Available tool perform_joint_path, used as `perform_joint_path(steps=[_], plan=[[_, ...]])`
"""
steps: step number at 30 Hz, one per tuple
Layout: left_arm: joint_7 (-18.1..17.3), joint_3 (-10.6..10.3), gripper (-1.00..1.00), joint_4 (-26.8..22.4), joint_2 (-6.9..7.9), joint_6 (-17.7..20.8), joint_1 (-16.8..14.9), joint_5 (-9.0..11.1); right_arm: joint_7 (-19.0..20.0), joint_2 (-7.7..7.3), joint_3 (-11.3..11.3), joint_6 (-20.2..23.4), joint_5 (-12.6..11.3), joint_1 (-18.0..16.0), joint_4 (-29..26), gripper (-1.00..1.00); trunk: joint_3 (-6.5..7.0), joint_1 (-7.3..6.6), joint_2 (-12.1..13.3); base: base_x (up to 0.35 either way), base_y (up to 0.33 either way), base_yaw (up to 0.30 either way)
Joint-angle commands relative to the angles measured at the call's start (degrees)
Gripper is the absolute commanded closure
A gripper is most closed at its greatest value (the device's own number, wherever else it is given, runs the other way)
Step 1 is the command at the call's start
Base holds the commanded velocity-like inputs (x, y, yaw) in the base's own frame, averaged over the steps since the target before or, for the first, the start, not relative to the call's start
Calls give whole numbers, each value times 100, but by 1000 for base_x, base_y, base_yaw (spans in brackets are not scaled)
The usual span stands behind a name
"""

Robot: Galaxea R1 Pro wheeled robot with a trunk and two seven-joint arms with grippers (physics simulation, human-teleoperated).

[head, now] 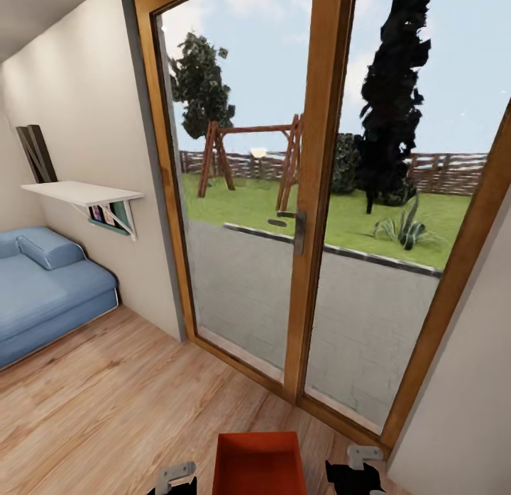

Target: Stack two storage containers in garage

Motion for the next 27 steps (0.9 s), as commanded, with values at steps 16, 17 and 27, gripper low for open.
perform_joint_path(steps=[16, 17, 27], plan=[[1, 24, -100, 7, -6, -10, -2, -15, -25, -4, 49, -20, -59, -2, 4, -100, -2, 2, -4, 96, -40, 0], [2, 24, -100, 7, -6, -10, -2, -15, -24, -4, 49, -20, -59, -2, 4, -100, -2, 2, -4, 3, -2, 0], [1, 24, -100, 6, -6, -10, -2, -15, -24, -4, 49, -20, -51, -2, 4, -100, -2, 2, -4, 0, 0, 0]])
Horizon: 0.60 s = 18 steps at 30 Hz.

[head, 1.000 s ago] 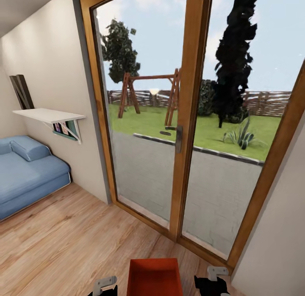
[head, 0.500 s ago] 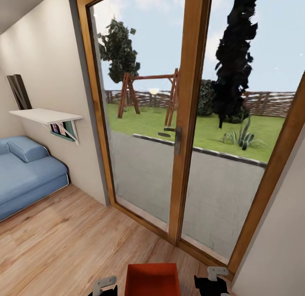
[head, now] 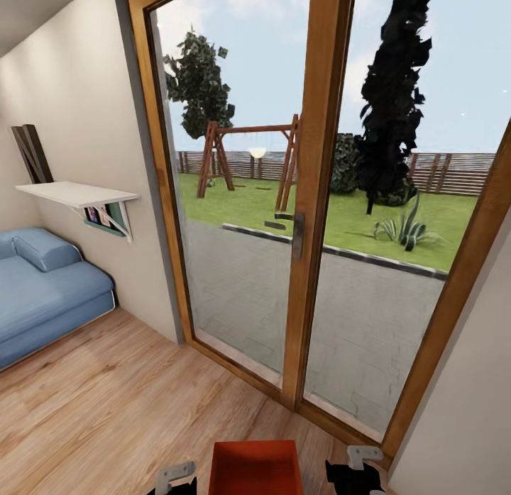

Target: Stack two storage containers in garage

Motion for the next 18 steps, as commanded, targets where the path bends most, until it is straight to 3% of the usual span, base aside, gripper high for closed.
perform_joint_path(steps=[1, 18], plan=[[0, 24, -100, 4, -6, -21, -2, -15, -23, -4, 49, -20, -61, -2, 4, -100, -2, 2, -4, 0, 0, 0], [0, 24, -100, 2, -6, -26, -2, -15, -31, -4, 49, -20, -68, -2, 4, -100, -2, 2, -4, 21, 0, 0]])
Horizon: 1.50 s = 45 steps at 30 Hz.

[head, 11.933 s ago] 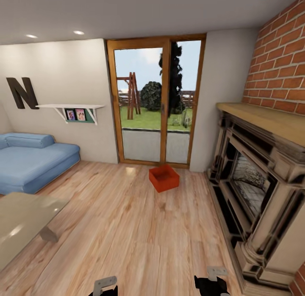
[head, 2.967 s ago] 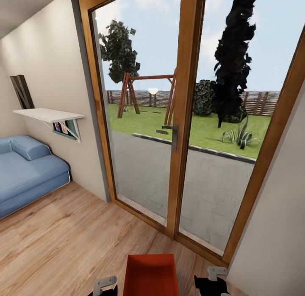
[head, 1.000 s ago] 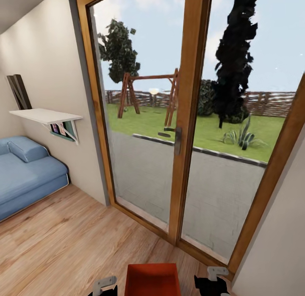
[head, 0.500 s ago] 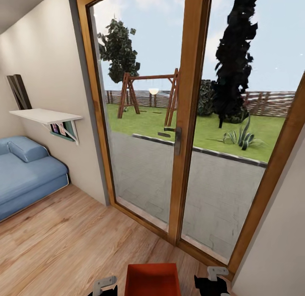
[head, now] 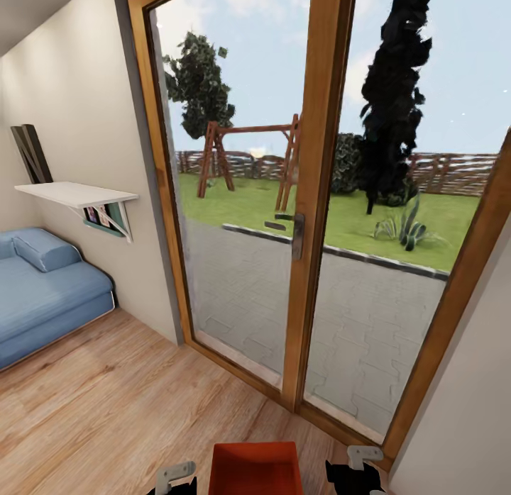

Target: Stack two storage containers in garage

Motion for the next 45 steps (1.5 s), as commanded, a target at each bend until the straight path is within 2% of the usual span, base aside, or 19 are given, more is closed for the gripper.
perform_joint_path(steps=[1, 32, 45], plan=[[0, 24, -100, 4, -6, -19, -2, -15, -23, -4, 49, -20, -59, -2, 4, -100, -2, 2, -4, 11, 0, 0], [0, 24, -100, 5, -6, -20, -2, -15, -15, -12, 58, -11, -50, -2, 11, -100, -3, 2, -4, 1, 0, 0], [-17, 24, -100, 6, -12, -20, -2, -8, -31, -6, 56, -11, -50, -2, 10, -100, -112, 2, -4, 0, 0, 0]])
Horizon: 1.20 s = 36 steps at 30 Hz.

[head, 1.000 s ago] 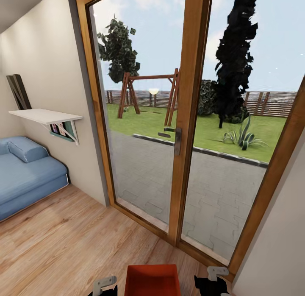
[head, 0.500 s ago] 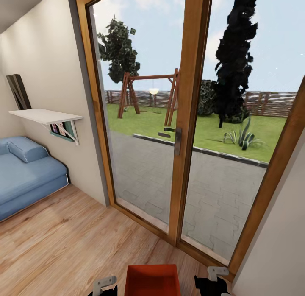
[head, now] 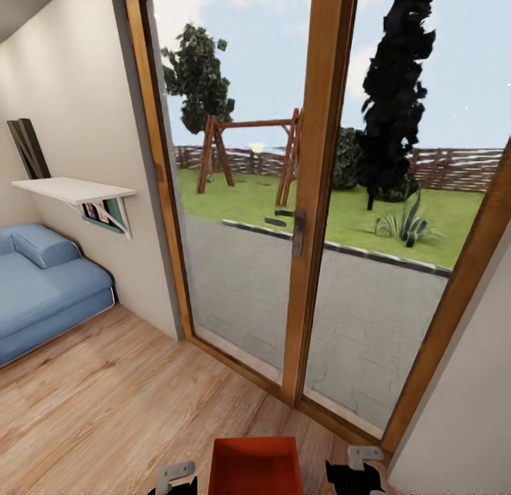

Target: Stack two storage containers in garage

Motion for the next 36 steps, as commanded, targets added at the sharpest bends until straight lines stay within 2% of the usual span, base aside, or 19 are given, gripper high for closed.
perform_joint_path(steps=[1, 8, 15, 18, 27, 36], plan=[[0, 21, -100, 2, -4, -18, -4, -13, -25, -5, 50, -19, -59, -4, 2, -100, -17, 2, -9, 0, 0, 0], [-3, 67, -100, 4, 51, -26, -3, -13, -25, -1, 43, -26, -59, -4, 6, -100, -83, 2, -9, 0, 0, 0], [-11, 69, -100, 3, 35, -38, -3, -9, -25, -1, 44, -28, -59, -4, 7, -100, -149, 2, -9, 0, 0, 0], [-19, 70, -100, 1, 28, -259, -3, -3, -25, -1, 42, -28, -59, -4, 1, -100, -178, 2, -9, 0, 0, 0], [-31, 46, -100, 1, 19, -229, -3, -4, -25, -1, 42, -28, -59, -4, 0, -100, -263, 2, -9, 0, 0, 0], [-10, 53, -100, 3, 32, -220, -4, -12, -25, -1, 42, -28, -59, -4, -2, -100, -510, 200, -369, 0, 0, 0]])
